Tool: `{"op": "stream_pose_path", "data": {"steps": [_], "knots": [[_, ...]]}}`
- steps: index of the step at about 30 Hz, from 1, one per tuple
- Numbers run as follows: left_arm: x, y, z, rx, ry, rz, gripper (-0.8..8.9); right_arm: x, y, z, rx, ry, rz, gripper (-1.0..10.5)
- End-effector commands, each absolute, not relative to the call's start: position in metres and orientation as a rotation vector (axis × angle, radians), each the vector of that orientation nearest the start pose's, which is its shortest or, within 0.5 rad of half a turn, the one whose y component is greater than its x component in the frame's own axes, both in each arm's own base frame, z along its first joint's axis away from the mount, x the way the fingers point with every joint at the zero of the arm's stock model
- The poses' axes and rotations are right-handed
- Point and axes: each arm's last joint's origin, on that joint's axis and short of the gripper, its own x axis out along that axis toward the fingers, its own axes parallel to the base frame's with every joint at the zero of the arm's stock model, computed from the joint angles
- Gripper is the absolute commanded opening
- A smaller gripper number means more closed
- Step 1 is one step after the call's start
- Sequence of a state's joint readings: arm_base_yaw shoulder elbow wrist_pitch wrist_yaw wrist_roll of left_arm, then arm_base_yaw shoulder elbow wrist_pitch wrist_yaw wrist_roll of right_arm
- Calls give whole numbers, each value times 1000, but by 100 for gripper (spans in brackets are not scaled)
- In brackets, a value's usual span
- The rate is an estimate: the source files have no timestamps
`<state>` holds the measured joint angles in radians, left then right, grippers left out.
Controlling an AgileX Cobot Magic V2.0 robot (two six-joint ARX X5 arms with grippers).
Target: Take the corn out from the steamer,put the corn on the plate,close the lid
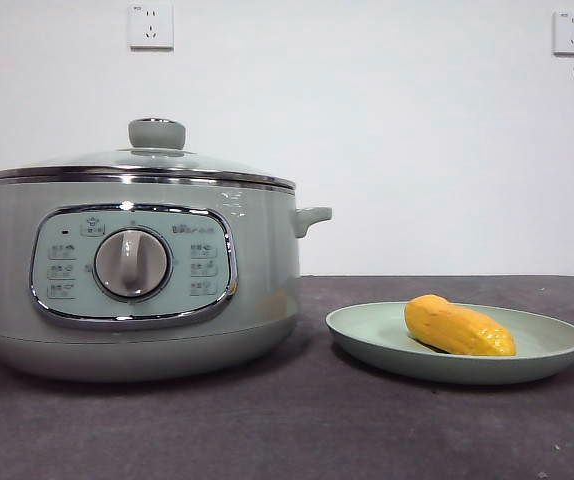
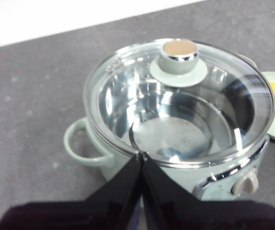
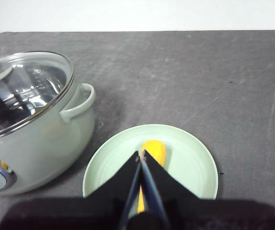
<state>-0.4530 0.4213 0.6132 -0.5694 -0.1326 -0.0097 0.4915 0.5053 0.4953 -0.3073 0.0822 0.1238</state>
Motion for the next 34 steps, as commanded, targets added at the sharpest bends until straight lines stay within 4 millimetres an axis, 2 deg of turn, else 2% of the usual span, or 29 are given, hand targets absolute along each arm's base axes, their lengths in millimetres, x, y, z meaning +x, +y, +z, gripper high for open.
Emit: {"op": "stream_pose_path", "data": {"steps": [1, 5, 8, 17, 22, 27, 34], "knots": [[80, -31, 288, 101, 268, -284, -3, 112, 58, 257, 38, 337, 382, 3], [70, -19, 285, 75, 198, -188, -3, 112, 57, 256, 35, 348, 380, 3], [70, -13, 270, 58, 141, -102, -3, 112, 57, 254, 31, 362, 380, 3], [86, -4, 194, 22, 107, 38, -3, 111, 57, 253, 26, 378, 378, 3], [91, -3, 166, 0, 158, 56, -3, 111, 57, 253, 26, 378, 377, 3], [94, -2, 150, -8, 201, 62, -3, 111, 57, 253, 26, 378, 378, 3], [94, -2, 149, -18, 199, 66, -3, 111, 57, 253, 26, 378, 378, 3]]}}
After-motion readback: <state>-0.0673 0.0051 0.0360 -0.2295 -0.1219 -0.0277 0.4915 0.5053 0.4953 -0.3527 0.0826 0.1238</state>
